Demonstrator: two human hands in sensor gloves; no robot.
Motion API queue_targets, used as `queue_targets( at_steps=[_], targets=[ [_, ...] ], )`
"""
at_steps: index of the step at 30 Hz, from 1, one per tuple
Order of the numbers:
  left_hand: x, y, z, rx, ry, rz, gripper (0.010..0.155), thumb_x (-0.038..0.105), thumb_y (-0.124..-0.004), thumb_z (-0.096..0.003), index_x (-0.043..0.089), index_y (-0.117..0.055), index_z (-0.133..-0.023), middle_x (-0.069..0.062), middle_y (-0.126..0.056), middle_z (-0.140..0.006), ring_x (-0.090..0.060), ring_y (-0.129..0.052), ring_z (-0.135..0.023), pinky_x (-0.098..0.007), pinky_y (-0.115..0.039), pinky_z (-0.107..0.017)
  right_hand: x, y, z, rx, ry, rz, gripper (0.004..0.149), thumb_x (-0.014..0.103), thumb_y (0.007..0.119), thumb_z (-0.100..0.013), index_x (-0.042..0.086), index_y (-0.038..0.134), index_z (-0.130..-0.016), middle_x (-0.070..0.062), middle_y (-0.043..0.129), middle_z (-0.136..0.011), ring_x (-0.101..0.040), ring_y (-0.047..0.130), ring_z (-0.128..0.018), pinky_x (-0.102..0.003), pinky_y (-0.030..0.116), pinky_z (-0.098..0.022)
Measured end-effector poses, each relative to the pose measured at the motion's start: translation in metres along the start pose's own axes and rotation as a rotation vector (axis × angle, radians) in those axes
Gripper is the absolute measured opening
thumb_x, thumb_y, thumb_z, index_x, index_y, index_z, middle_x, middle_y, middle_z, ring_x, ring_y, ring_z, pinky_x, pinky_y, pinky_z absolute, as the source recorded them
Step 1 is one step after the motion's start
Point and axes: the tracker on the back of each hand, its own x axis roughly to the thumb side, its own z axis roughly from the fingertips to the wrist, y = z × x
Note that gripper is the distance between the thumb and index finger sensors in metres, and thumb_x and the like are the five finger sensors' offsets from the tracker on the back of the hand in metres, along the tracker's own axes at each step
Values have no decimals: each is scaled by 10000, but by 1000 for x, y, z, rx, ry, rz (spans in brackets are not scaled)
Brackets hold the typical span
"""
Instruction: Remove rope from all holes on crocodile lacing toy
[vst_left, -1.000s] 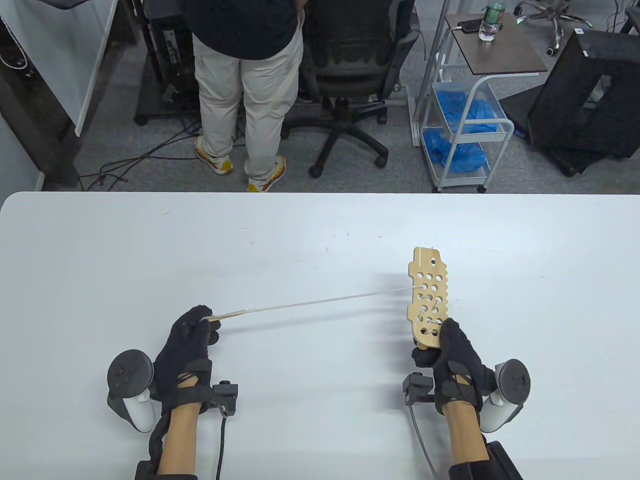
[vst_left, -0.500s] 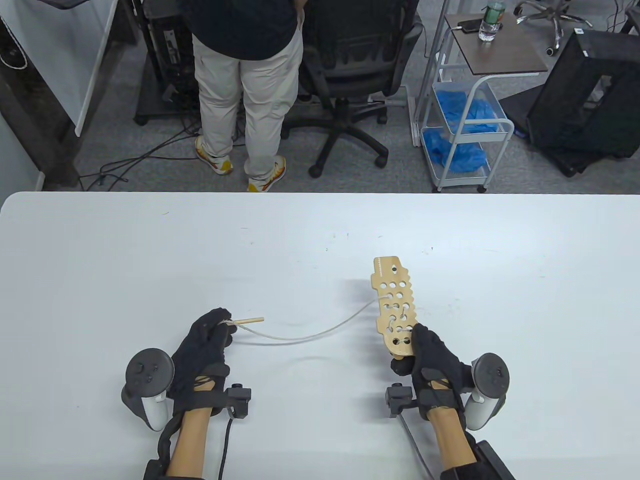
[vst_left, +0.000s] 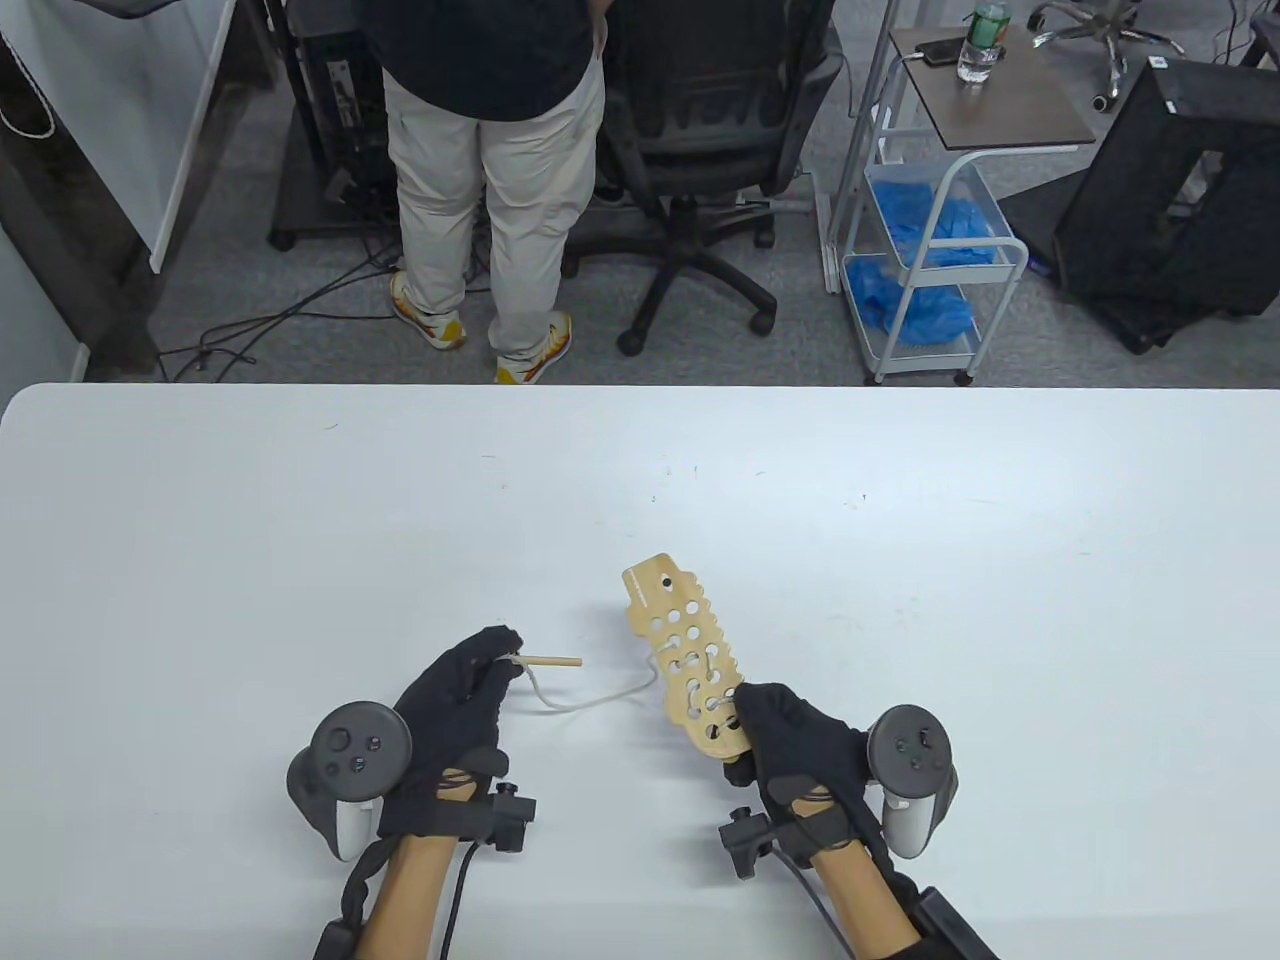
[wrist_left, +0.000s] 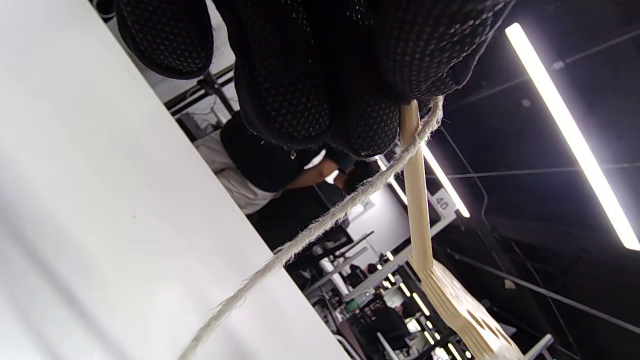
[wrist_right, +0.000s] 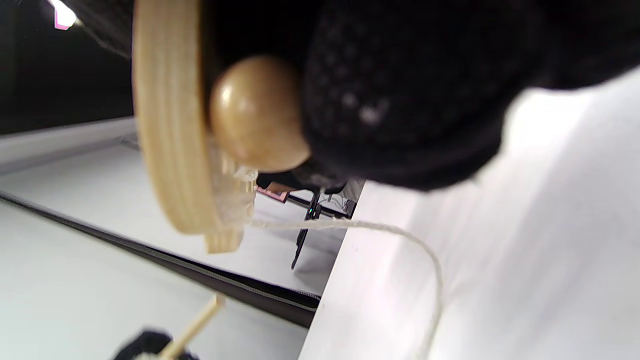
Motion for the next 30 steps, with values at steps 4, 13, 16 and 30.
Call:
queue_targets(
  at_steps=[4,13,16,30],
  targets=[
    [11,-4,3,-10,-53,-29,420,370,-821,-486,386,-845,-905,49,-1005,-766,-159,-977,-650,-567,-735,-651,7,7,1,37,-52,88,483,405,766,-444,-33,874,-617,-264,986,-486,-298,1007,-167,-536,837,-195],
    [30,-11,10,-8,-143,-150,417,379,-832,-479,387,-854,-896,54,-1002,-773,-161,-975,-661,-574,-731,-654,15,17,2,91,-111,171,485,406,770,-441,-33,878,-616,-265,987,-484,-301,1006,-166,-540,835,-197],
    [34,-12,11,-8,-164,-189,417,382,-840,-474,387,-859,-890,52,-1001,-775,-163,-974,-664,-577,-730,-655,15,19,3,100,-117,182,484,406,771,-441,-33,879,-614,-267,987,-483,-302,1006,-165,-540,836,-195],
    [48,-19,16,-25,-254,-319,409,397,-853,-466,415,-884,-873,51,-983,-803,-171,-956,-696,-586,-714,-668,13,20,3,106,-104,182,486,407,771,-441,-35,881,-612,-267,989,-479,-303,1005,-163,-541,835,-193]
  ],
)
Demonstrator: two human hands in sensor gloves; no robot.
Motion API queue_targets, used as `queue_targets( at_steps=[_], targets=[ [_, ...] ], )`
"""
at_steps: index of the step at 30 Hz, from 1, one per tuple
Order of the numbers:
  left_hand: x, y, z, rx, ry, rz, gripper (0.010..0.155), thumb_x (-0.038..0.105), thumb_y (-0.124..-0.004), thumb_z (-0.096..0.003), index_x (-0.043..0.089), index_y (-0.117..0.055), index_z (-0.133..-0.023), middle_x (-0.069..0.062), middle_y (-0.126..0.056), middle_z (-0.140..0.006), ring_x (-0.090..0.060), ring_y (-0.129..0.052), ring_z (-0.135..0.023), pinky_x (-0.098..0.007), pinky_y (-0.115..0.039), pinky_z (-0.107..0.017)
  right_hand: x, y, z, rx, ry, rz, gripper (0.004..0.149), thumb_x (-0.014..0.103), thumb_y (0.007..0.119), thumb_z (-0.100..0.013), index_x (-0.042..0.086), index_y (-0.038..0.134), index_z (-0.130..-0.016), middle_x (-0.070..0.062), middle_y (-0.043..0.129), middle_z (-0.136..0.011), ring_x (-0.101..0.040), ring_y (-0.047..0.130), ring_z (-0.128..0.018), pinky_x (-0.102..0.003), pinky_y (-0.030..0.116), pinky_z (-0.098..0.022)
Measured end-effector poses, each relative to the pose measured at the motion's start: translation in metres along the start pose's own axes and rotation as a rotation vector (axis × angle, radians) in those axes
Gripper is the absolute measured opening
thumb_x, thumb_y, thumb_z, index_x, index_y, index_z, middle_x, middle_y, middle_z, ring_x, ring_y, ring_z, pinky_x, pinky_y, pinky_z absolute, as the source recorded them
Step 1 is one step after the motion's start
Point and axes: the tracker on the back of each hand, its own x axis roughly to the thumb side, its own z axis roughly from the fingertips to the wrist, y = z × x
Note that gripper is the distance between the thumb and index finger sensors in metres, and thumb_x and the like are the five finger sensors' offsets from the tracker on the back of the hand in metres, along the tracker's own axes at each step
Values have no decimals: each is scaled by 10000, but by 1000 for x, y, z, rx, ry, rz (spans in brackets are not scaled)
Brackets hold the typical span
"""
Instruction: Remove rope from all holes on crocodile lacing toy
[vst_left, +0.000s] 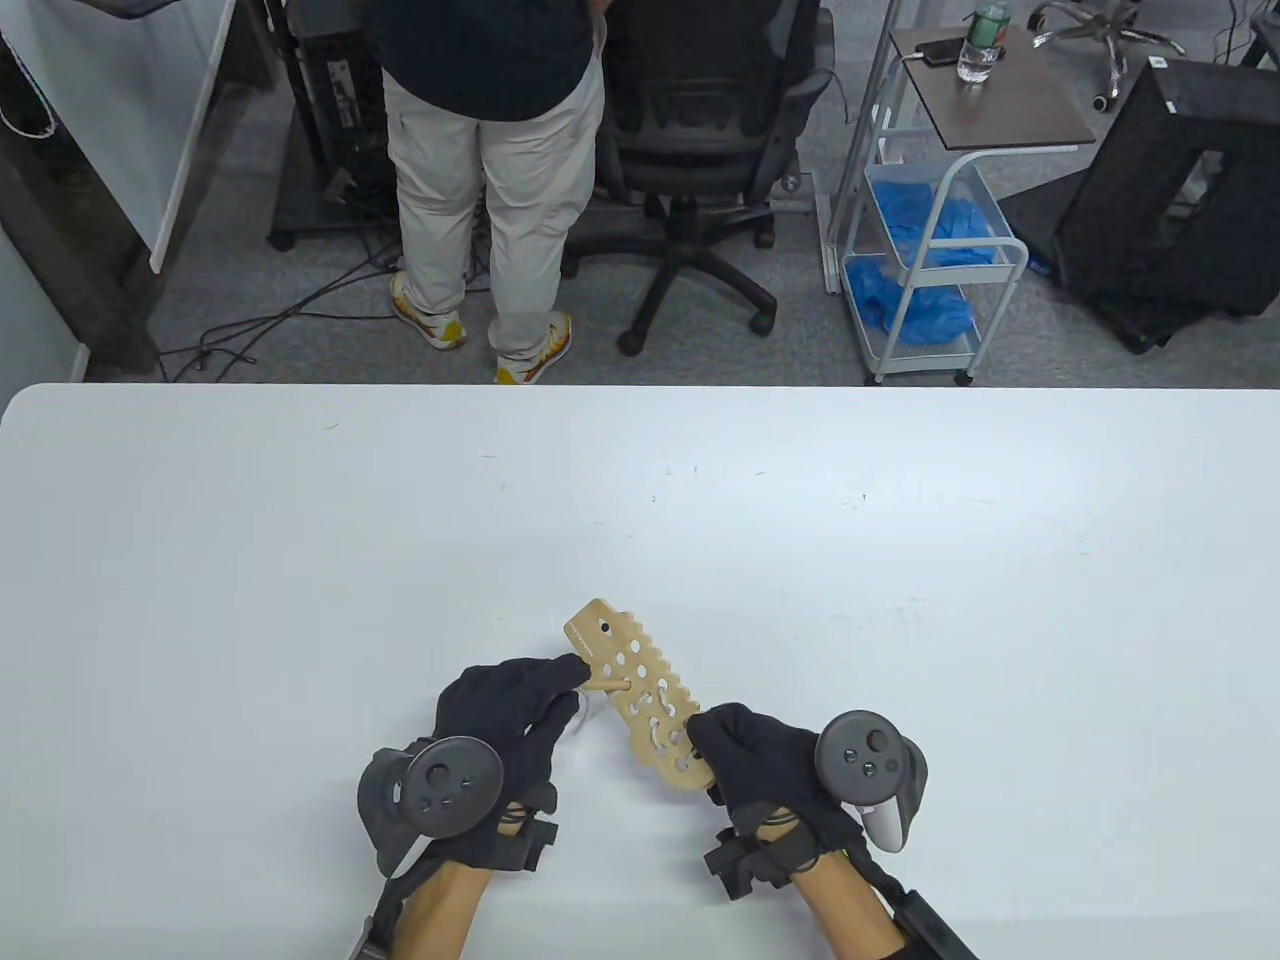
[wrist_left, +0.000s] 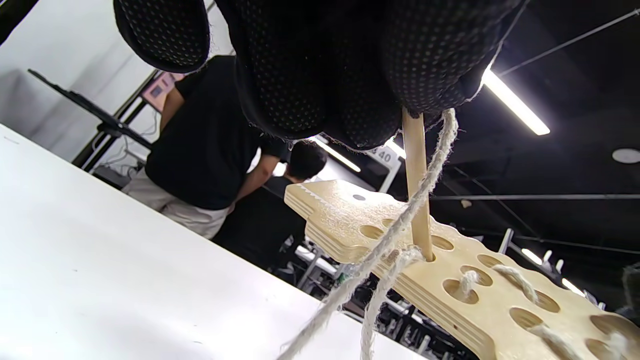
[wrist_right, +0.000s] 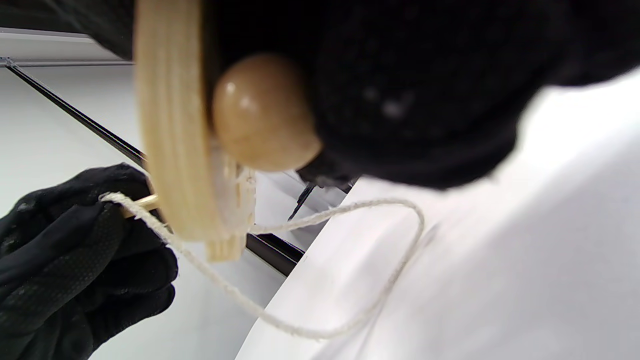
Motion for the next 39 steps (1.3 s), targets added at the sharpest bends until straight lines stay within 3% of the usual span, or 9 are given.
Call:
queue_targets(
  at_steps=[9,19,39],
  targets=[
    [4,-3,0,-24,-30,-12,405,407,-863,-456,424,-905,-859,37,-965,-838,-189,-933,-733,-601,-695,-677,1,3,0,27,-15,-12,487,409,770,-442,-32,881,-613,-265,988,-482,-302,1005,-164,-540,835,-197],
    [11,-8,1,-49,-71,-60,405,413,-867,-450,431,-915,-852,-13,-846,-995,-244,-814,-880,-642,-620,-710,0,9,-1,78,-11,-106,488,412,767,-445,-30,881,-615,-264,989,-483,-299,1004,-164,-539,835,-198],
    [10,-10,0,-68,-78,-28,452,412,-865,-447,420,-884,-899,-35,-816,-1040,-272,-783,-922,-660,-602,-711,-2,8,0,74,3,-147,489,415,764,-446,-29,883,-612,-262,990,-480,-298,1004,-162,-537,836,-195]
  ],
)
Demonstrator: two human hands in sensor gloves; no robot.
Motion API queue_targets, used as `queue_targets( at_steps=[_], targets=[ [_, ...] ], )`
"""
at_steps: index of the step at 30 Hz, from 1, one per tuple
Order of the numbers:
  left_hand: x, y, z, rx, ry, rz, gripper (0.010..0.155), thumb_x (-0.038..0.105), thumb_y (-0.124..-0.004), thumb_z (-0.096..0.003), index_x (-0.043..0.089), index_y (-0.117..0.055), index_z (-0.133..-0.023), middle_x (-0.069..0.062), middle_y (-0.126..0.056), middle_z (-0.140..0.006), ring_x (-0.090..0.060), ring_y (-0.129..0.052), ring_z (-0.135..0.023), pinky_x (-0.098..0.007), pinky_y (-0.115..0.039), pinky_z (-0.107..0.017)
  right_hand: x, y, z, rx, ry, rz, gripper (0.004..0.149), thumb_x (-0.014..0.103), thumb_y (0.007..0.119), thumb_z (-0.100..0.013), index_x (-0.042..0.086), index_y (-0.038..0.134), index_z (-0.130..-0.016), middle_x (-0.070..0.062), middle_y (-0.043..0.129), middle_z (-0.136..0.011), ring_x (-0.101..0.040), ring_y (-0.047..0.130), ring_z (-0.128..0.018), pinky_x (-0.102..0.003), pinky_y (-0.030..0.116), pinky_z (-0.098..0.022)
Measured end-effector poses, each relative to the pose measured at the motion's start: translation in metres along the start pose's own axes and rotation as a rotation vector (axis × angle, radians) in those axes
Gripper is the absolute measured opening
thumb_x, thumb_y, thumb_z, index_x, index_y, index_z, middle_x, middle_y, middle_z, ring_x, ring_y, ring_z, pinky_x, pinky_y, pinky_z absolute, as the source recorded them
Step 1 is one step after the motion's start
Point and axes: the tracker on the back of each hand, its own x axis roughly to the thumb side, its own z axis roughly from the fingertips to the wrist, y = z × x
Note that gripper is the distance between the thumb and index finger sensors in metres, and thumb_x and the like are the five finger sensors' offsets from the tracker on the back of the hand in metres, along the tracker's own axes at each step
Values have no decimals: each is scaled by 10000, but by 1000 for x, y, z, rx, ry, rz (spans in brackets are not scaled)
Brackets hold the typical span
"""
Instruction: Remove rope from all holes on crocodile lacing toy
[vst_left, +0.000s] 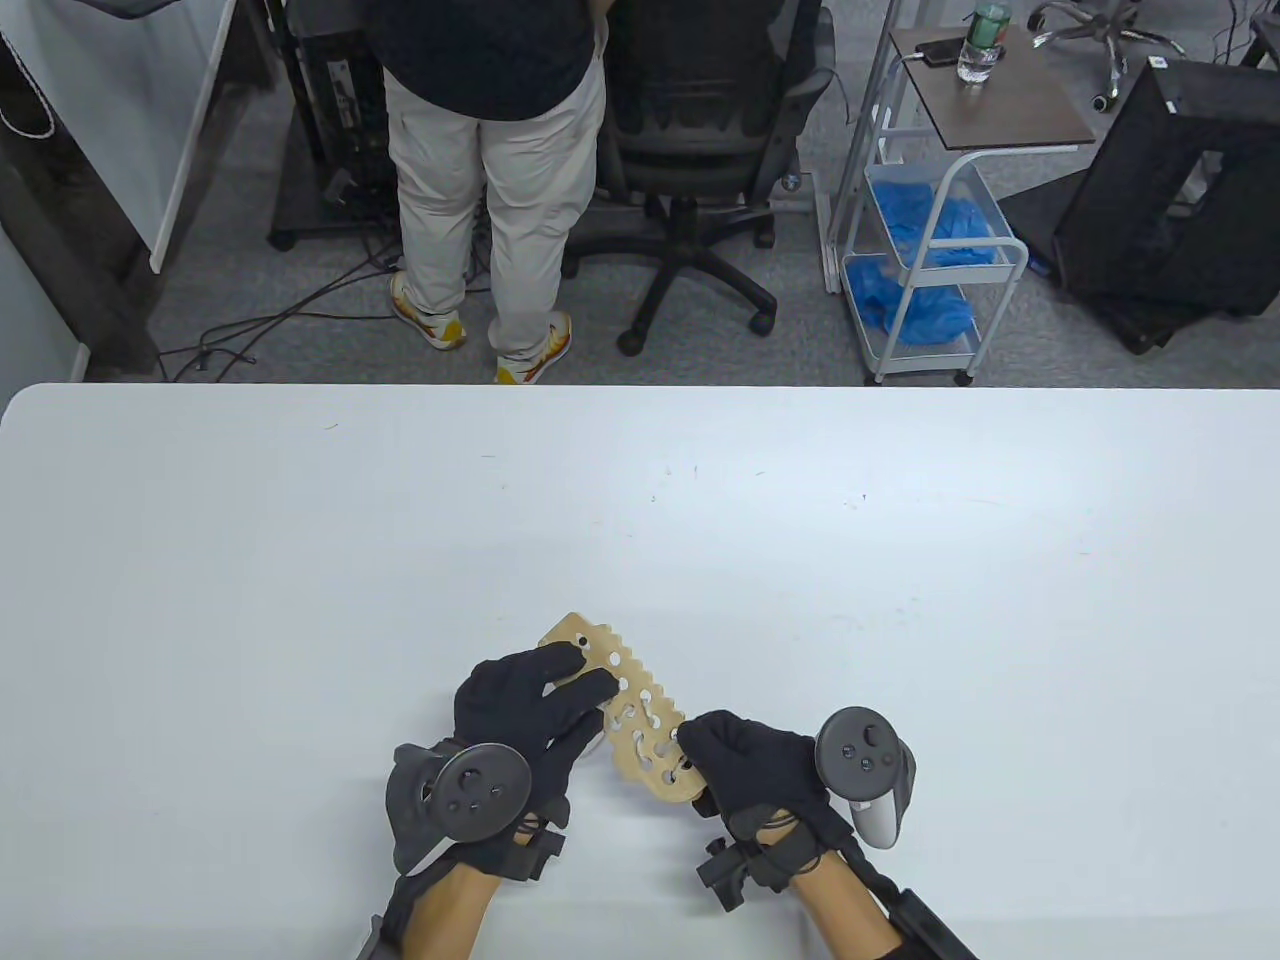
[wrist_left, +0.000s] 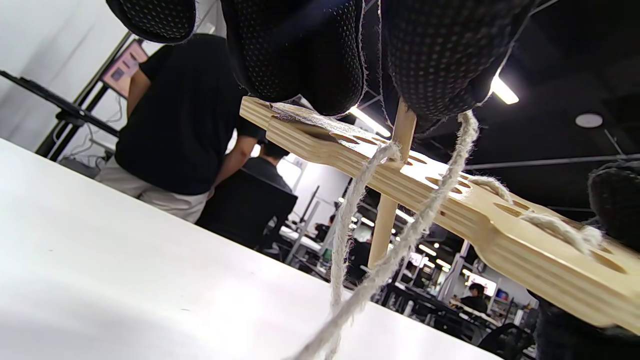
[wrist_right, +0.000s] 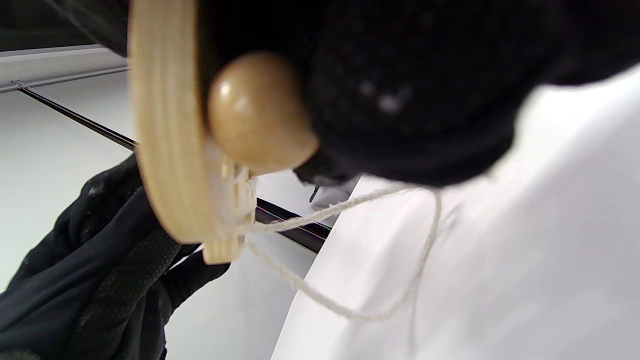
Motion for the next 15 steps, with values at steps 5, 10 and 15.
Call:
queue_targets(
  at_steps=[5,10,15],
  targets=[
    [-2,1,0,6,10,21,498,409,-862,-449,404,-839,-947,-36,-814,-1041,-273,-784,-921,-660,-604,-710,0,-1,0,-11,3,-17,491,417,764,-447,-29,882,-613,-262,990,-480,-297,1004,-160,-536,836,-194],
    [-6,3,0,25,45,69,542,406,-846,-459,386,-779,-997,-39,-801,-1049,-273,-777,-924,-652,-609,-709,1,-4,0,-28,3,-50,491,418,763,-448,-29,884,-610,-262,991,-476,-295,1005,-157,-535,837,-191],
    [-17,6,1,69,139,153,597,446,-787,-487,348,-672,-1065,-52,-774,-1059,-279,-764,-923,-636,-622,-701,1,-8,1,-52,0,-91,491,419,762,-449,-28,884,-609,-259,992,-474,-291,1006,-153,-532,839,-188]
  ],
)
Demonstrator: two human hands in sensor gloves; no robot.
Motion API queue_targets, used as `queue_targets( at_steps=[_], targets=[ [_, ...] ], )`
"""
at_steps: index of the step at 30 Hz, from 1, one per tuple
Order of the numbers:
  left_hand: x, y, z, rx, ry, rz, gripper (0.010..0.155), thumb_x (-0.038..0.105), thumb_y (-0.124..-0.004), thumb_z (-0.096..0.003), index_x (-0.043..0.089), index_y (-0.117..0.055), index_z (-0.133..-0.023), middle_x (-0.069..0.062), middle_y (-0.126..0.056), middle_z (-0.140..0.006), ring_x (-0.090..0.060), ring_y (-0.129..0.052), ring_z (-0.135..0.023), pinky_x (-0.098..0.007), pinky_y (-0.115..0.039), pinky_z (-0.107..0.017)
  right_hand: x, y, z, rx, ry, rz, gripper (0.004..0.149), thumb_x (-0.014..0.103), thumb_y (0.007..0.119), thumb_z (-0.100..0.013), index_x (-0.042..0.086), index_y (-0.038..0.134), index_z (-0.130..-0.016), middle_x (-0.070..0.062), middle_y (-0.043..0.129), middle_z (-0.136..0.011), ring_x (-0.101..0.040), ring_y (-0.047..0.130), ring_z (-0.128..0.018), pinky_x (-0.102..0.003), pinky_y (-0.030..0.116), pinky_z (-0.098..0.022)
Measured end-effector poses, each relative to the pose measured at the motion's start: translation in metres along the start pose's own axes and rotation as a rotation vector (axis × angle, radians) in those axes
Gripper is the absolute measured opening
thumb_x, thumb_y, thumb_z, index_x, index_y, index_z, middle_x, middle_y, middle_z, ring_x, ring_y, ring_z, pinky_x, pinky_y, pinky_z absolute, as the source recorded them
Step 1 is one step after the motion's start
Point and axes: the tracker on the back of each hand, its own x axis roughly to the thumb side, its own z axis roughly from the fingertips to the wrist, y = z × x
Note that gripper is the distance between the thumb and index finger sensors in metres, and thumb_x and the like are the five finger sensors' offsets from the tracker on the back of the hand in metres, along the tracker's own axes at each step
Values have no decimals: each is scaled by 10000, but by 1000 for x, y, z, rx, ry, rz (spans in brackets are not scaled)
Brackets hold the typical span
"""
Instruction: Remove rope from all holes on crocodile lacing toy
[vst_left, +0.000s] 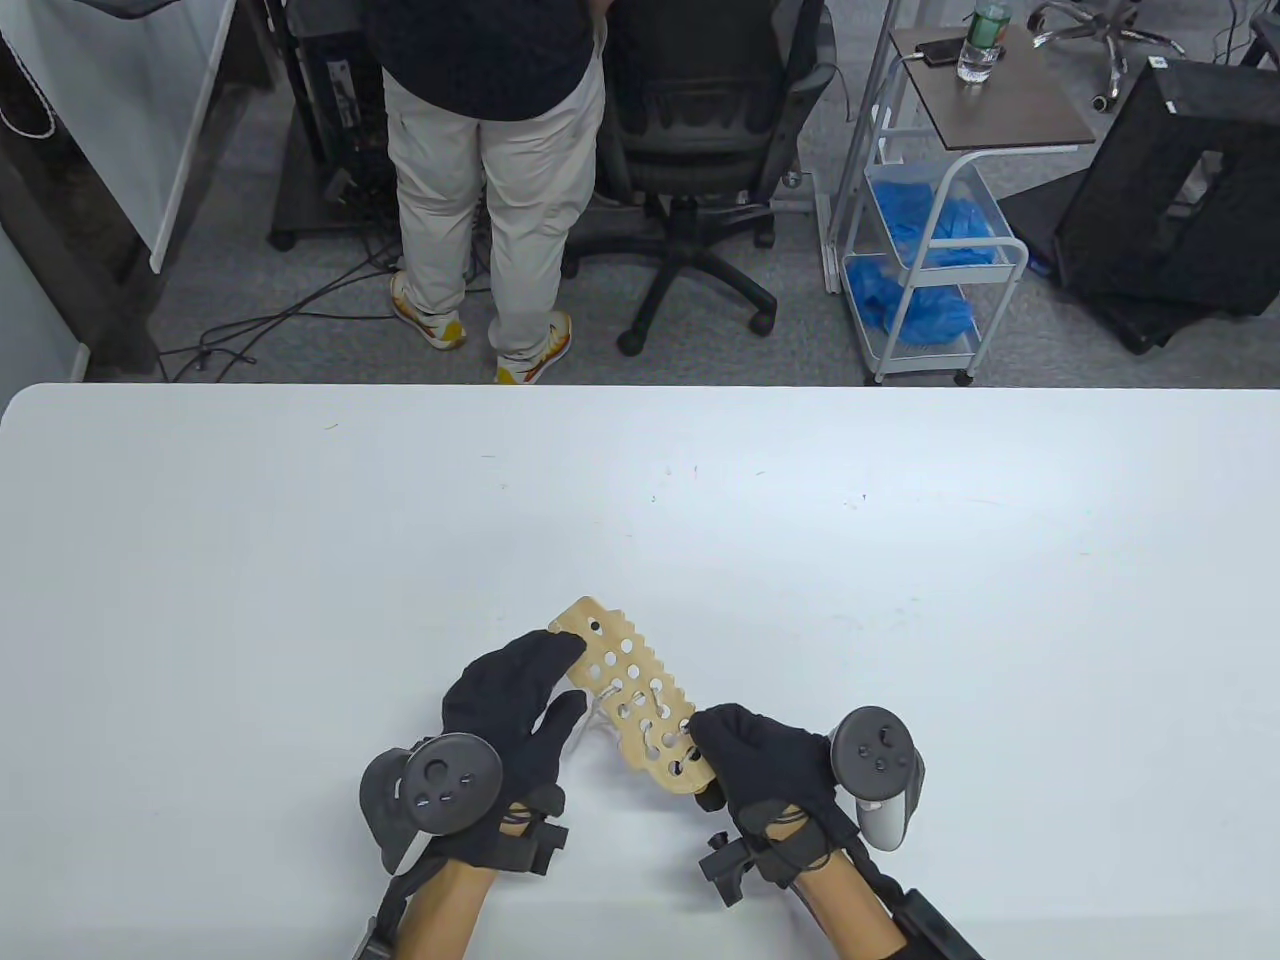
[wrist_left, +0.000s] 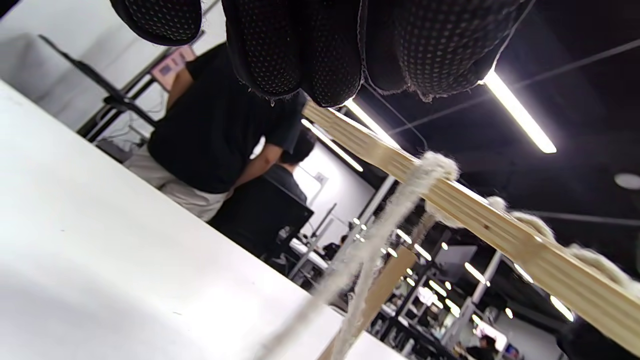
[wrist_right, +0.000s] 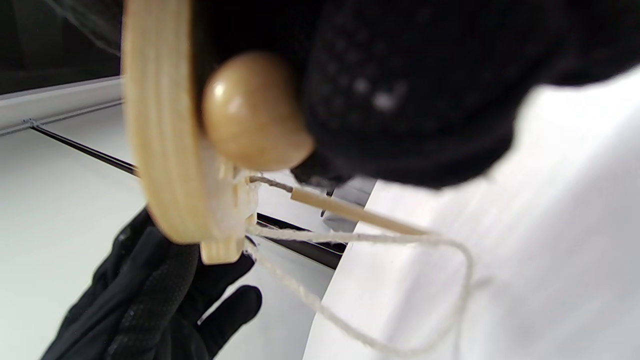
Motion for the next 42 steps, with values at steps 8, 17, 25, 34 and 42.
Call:
queue_targets(
  at_steps=[8,17,25,34,42],
  targets=[
    [-23,-6,1,-21,220,213,611,379,-720,-518,286,-577,-1104,-49,-791,-1035,-265,-808,-879,-606,-663,-679,0,-1,0,2,-13,-106,492,427,760,-451,-21,884,-612,-251,994,-475,-282,1006,-155,-524,843,-189],
    [-30,-21,-1,-152,224,417,577,404,-763,-501,297,-685,-1063,-39,-869,-979,-265,-857,-840,-618,-674,-668,4,4,0,77,-56,-233,492,431,757,-455,-15,882,-621,-246,993,-486,-280,1005,-164,-522,843,-200],
    [-23,-33,-3,-280,135,475,554,345,-811,-490,320,-735,-1038,-30,-887,-971,-267,-858,-849,-633,-664,-673,6,6,0,90,-69,-232,493,434,757,-455,-13,882,-621,-242,994,-487,-279,1005,-165,-521,844,-202],
    [-21,-39,-3,-360,85,499,540,348,-815,-487,336,-760,-1024,-36,-876,-990,-282,-835,-877,-650,-644,-681,7,6,1,91,-71,-239,494,435,756,-456,-13,881,-622,-243,993,-488,-279,1005,-166,-522,843,-203],
    [-21,-39,-3,-374,75,508,539,356,-820,-484,341,-767,-1020,-39,-873,-994,-287,-831,-883,-655,-640,-682,7,5,1,87,-70,-236,494,436,756,-456,-12,881,-622,-243,993,-488,-279,1005,-166,-522,843,-203]
  ],
)
